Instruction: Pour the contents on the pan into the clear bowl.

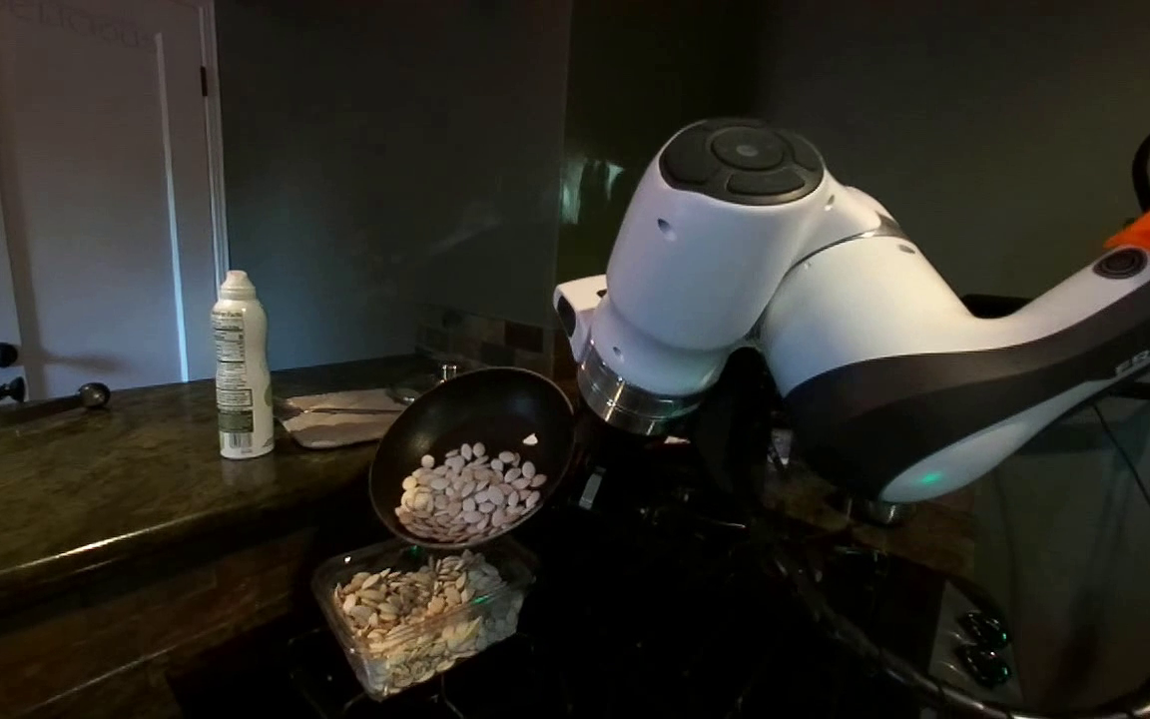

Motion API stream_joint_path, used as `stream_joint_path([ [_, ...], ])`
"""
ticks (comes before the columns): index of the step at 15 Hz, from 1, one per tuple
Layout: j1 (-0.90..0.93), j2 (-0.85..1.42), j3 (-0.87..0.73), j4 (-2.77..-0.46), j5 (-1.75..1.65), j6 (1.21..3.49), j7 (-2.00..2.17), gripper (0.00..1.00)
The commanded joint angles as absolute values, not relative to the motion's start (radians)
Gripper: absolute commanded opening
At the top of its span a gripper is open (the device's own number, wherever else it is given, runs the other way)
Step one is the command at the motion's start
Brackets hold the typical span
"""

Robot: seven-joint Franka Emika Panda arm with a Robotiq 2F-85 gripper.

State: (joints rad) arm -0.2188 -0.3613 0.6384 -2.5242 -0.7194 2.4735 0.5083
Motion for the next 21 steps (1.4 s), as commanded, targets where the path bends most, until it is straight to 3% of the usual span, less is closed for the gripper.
stream_joint_path([
  [1,-0.169,-0.332,0.599,-2.477,-0.848,2.415,0.637,0.00],
  [21,0.190,-0.172,0.394,-2.427,-1.395,2.021,1.076,0.00],
])
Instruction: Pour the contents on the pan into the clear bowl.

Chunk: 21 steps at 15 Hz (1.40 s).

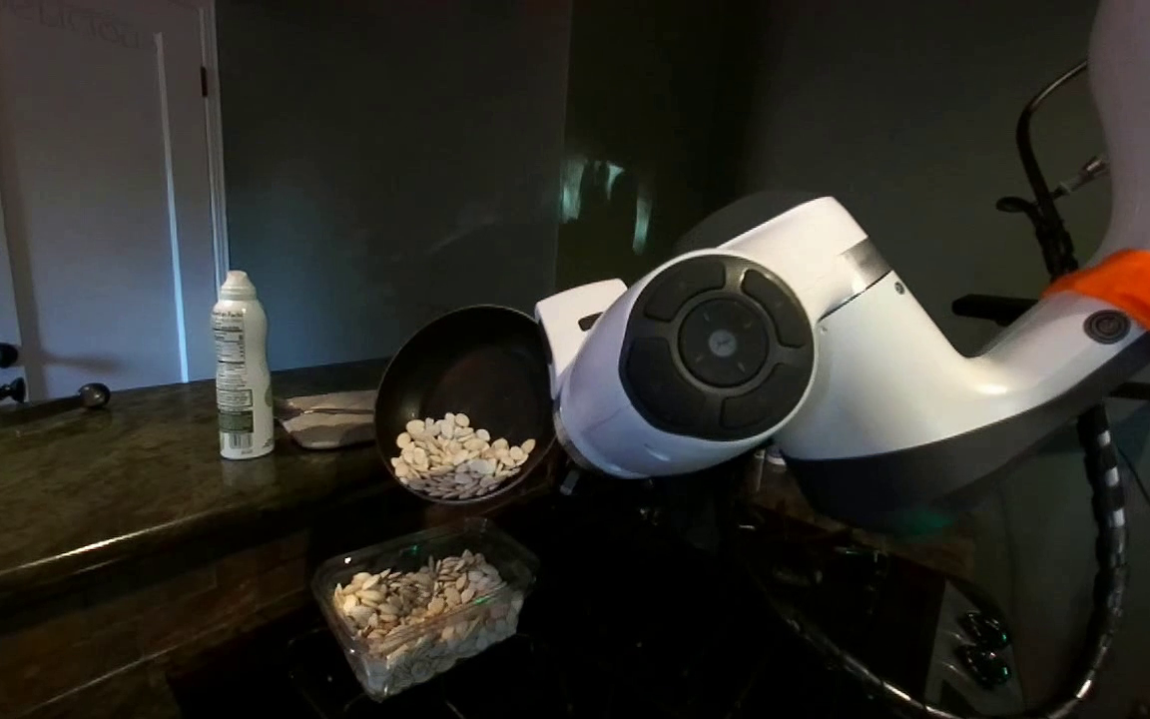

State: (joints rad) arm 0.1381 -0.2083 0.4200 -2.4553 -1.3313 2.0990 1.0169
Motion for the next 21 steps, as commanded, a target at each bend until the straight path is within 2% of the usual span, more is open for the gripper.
stream_joint_path([
  [1,0.202,-0.163,0.389,-2.424,-1.404,2.003,1.081,0.00],
  [10,0.257,-0.108,0.361,-2.415,-1.498,1.882,1.141,0.00],
  [16,0.271,-0.055,0.349,-2.369,-1.434,1.801,1.159,0.00],
  [21,0.283,-0.061,0.353,-2.384,-1.567,1.795,1.256,0.00],
])
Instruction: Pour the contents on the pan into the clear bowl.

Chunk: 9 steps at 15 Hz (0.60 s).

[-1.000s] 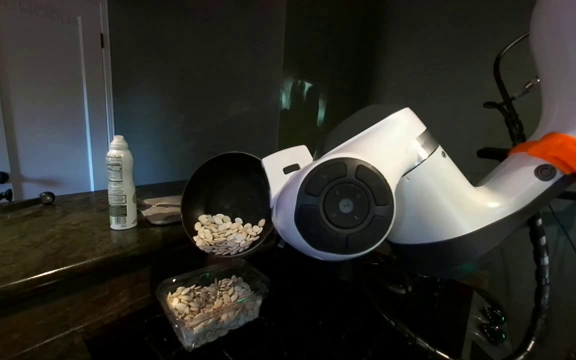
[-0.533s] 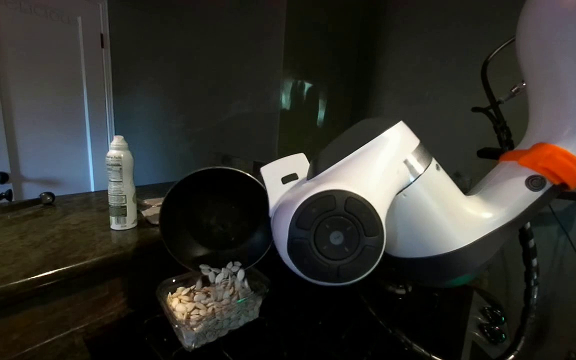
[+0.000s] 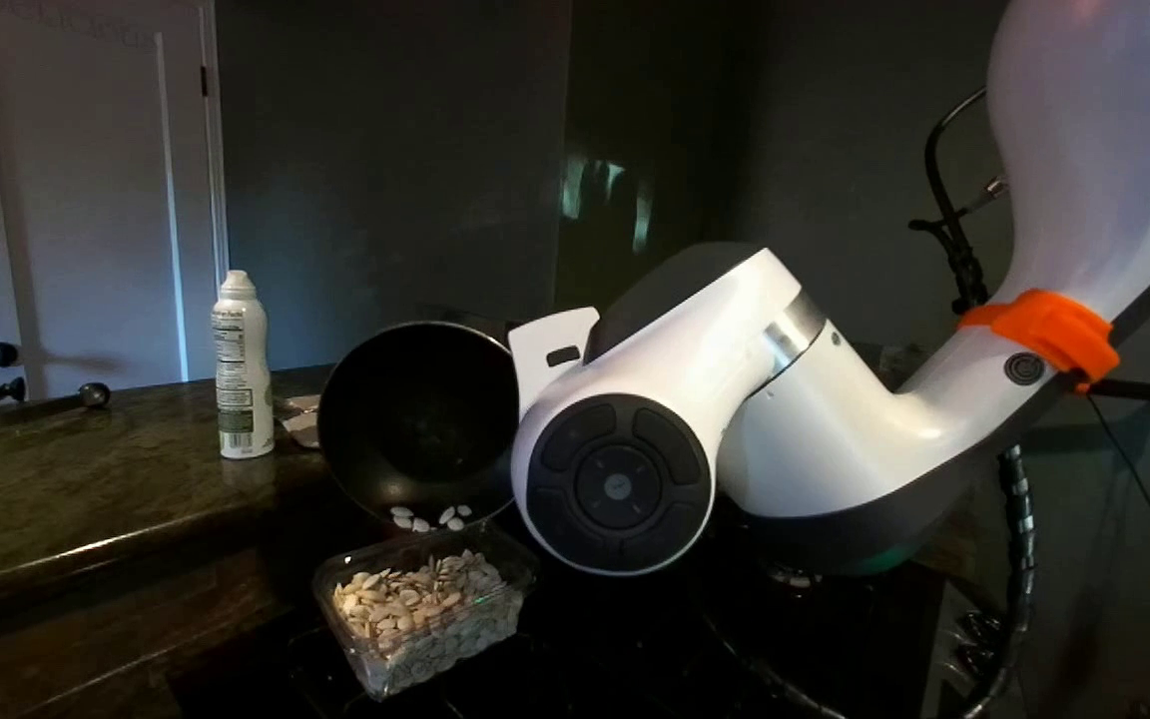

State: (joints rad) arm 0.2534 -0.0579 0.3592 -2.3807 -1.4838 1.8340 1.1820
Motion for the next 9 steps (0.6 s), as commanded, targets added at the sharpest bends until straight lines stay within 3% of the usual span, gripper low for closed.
stream_joint_path([
  [1,0.286,-0.062,0.354,-2.391,-1.599,1.783,1.270,0.00],
  [9,0.298,-0.057,0.348,-2.407,-1.686,1.705,1.297,0.00],
])
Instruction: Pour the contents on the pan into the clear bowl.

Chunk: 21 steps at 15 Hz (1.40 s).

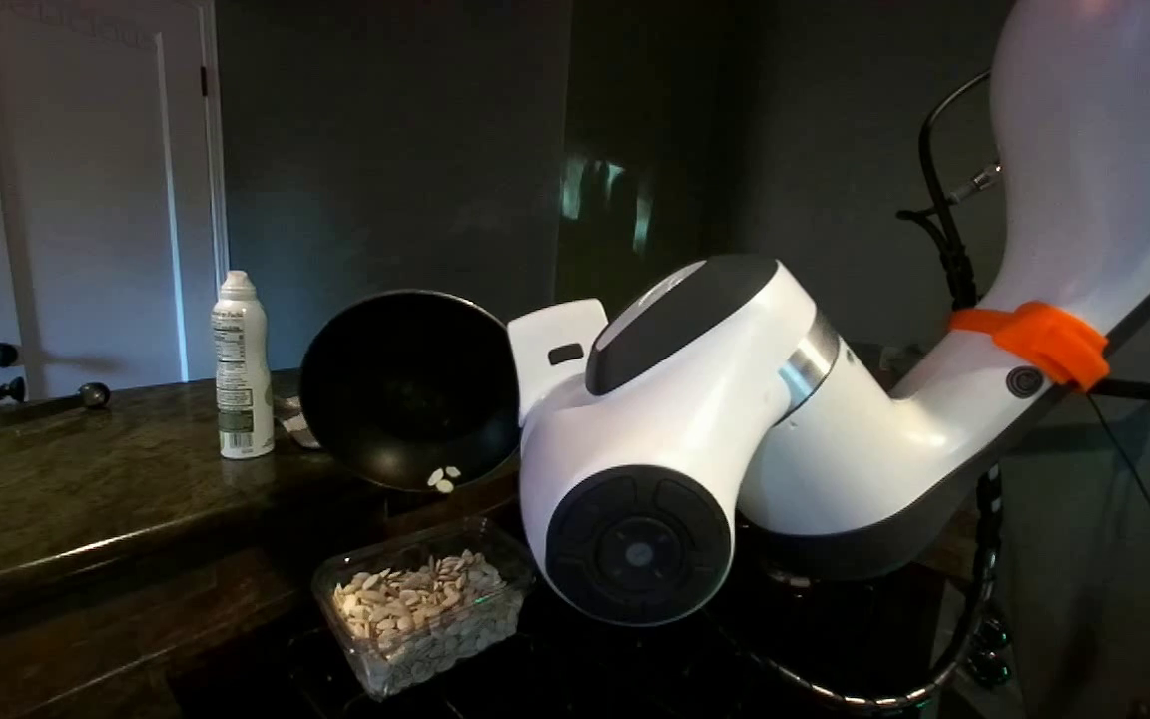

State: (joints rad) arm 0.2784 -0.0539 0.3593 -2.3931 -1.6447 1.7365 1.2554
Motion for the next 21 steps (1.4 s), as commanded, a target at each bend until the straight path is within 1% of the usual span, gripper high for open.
stream_joint_path([
  [1,0.298,-0.058,0.347,-2.409,-1.684,1.704,1.293,0.00],
  [5,0.299,-0.055,0.347,-2.410,-1.686,1.681,1.307,0.00],
  [7,0.297,-0.063,0.342,-2.410,-1.666,1.719,1.300,0.00],
  [8,0.292,-0.075,0.334,-2.410,-1.644,1.785,1.279,0.00],
  [9,0.292,-0.069,0.333,-2.406,-1.633,1.780,1.278,0.00],
  [12,0.270,-0.087,0.292,-2.397,-1.514,1.952,1.167,0.00],
  [17,0.222,-0.136,0.206,-2.382,-1.274,2.133,1.003,0.00],
  [21,0.171,-0.173,0.120,-2.371,-1.043,2.322,0.806,0.00],
])
